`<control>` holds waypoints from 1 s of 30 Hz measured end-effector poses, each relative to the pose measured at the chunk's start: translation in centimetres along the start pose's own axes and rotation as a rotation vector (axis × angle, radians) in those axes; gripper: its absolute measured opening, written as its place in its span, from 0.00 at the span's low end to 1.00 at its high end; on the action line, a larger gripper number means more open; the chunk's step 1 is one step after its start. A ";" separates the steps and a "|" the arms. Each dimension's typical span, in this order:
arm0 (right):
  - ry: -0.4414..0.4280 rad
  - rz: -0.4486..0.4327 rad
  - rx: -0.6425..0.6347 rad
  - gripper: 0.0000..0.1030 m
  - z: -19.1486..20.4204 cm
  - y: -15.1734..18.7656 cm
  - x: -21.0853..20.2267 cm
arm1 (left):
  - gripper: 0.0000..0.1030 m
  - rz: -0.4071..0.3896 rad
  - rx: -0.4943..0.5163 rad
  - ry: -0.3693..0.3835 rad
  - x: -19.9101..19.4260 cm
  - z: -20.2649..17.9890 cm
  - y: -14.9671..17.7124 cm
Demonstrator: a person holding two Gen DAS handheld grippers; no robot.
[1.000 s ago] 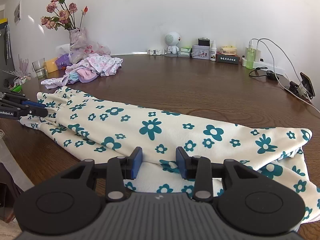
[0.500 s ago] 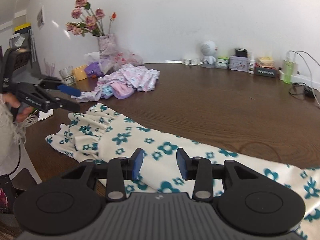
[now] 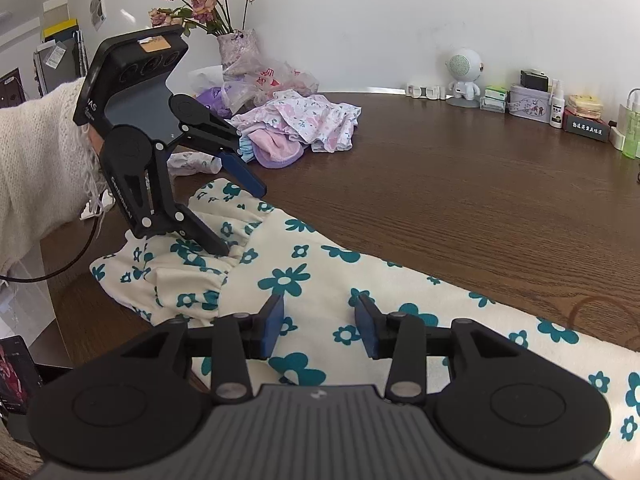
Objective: Fold clothes
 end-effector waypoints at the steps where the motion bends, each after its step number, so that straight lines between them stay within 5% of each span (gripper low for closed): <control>1: 0.006 -0.002 0.001 0.41 0.0 0.2 0.2 | 0.78 -0.006 -0.014 0.010 -0.1 0.2 0.2; 4: 0.024 -0.010 -0.001 0.42 0.0 0.4 0.2 | 0.61 -0.022 -0.013 0.020 -0.8 -0.1 0.6; 6: 0.040 -0.012 -0.009 0.42 0.2 0.6 0.2 | 0.31 -0.022 -0.011 0.028 -1.4 -0.3 0.8; 17: 0.077 -0.017 -0.068 0.43 0.6 1.1 0.0 | 0.26 -0.035 -0.152 -0.106 -5.0 -0.1 6.3; 21: 0.079 -0.021 -0.071 0.43 0.6 1.2 -0.1 | 0.07 -0.024 -0.189 -0.213 -6.4 -0.7 8.1; 25: 0.057 -0.026 -0.058 0.43 0.4 0.9 -0.6 | 0.14 -0.129 -0.256 -0.291 -9.5 -1.7 8.6; 26: 0.041 -0.033 -0.038 0.43 0.3 0.6 -0.9 | 0.27 -0.168 -0.267 -0.301 -10.3 -2.1 8.5; 27: 0.021 -0.039 -0.017 0.43 0.1 0.3 -1.3 | 0.52 -0.207 -0.252 -0.295 -10.8 -2.8 7.9; 29: -0.024 -0.045 0.013 0.45 -0.1 -0.3 -1.9 | 0.74 -0.254 -0.177 -0.268 -11.0 -4.6 6.1; 30: -0.035 -0.044 0.017 0.45 -0.1 -0.5 -2.0 | 0.77 -0.278 -0.139 -0.254 -11.1 -5.5 5.2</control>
Point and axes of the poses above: each gripper's, at about its wrist camera, not at the fingertips, and x roughly the way its jaws point, z to its left, y to its underside, the point moved 3 cm from there along x, roughly the way its jaws point, and after that the axes turned 7 degrees about x, right-handed, at the moved point
